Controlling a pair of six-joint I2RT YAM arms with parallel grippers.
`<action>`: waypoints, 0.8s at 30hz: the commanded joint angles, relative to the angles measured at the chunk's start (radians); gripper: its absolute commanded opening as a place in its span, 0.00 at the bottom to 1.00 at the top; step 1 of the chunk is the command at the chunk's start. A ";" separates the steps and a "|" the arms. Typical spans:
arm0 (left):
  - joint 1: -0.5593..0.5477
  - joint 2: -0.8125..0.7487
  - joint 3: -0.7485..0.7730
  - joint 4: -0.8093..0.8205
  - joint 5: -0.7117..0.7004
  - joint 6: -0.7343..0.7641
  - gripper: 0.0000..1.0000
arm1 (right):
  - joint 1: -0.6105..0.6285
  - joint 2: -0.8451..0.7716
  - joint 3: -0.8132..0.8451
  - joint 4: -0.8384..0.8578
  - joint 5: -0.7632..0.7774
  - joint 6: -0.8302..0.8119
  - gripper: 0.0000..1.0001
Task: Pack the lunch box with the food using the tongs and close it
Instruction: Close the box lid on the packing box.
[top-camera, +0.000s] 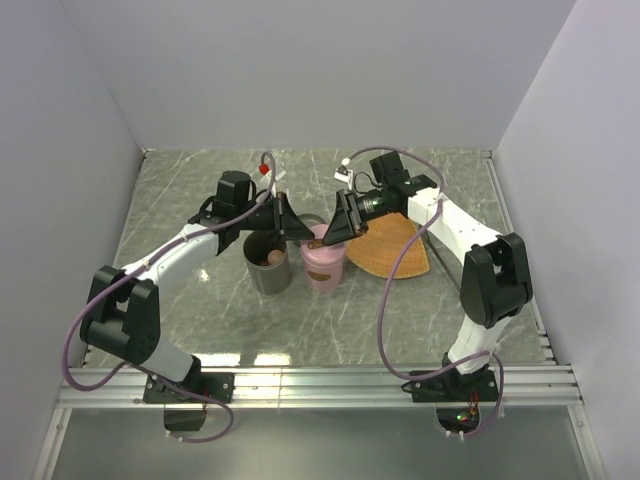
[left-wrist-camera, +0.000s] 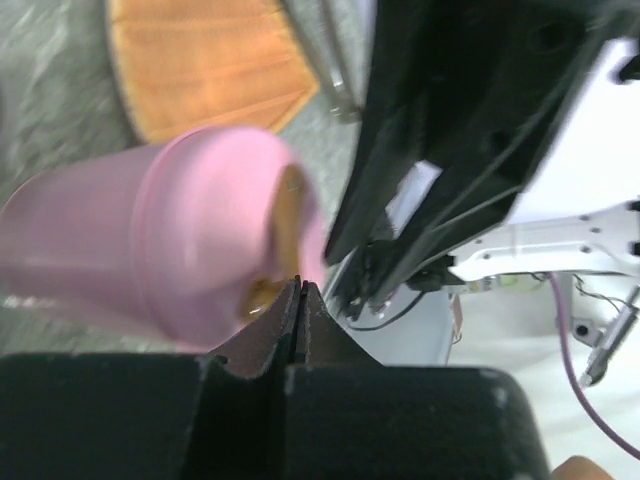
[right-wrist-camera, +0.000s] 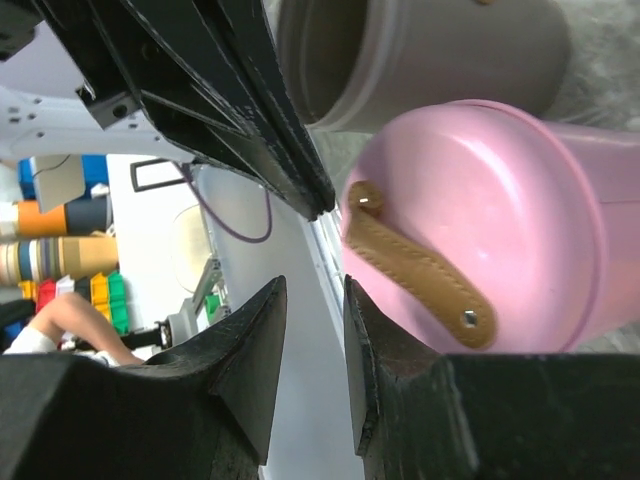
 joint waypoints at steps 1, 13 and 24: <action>-0.006 0.010 0.029 -0.139 -0.067 0.106 0.00 | 0.013 0.006 0.018 0.020 0.041 0.015 0.37; -0.024 0.038 0.064 -0.228 -0.159 0.192 0.00 | 0.050 0.061 -0.005 -0.003 0.150 -0.007 0.38; -0.024 0.020 0.075 -0.231 -0.139 0.206 0.00 | 0.048 0.083 -0.047 0.002 0.127 -0.056 0.35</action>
